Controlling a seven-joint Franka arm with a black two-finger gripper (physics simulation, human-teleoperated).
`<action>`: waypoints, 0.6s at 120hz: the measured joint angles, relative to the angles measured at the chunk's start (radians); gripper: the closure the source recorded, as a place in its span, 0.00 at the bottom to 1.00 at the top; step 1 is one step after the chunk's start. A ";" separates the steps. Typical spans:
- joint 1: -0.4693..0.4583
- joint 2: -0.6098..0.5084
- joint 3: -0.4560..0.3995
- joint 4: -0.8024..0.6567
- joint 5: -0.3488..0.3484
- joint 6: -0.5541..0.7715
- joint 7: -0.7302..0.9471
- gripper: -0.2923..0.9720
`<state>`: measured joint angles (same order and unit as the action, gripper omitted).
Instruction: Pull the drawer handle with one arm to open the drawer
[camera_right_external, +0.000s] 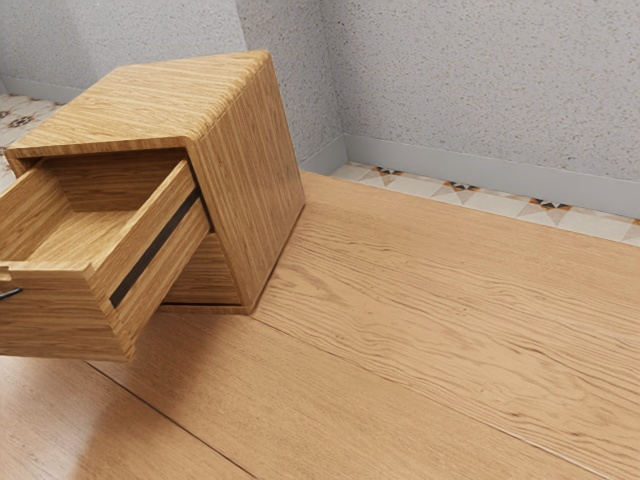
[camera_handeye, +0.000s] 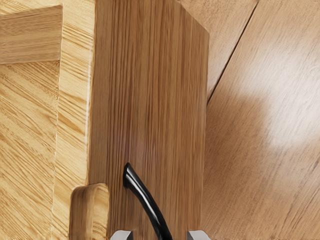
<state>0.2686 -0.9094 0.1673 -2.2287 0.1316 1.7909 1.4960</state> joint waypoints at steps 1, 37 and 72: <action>0.000 0.000 0.000 0.005 0.000 -0.003 0.000 0.68; -0.089 0.490 -0.045 0.554 -0.082 -0.236 -0.001 0.42; -0.148 0.739 -0.046 0.803 -0.124 -0.420 -0.118 0.28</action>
<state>0.1203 -0.1707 0.1210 -1.4260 0.0078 1.3708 1.3780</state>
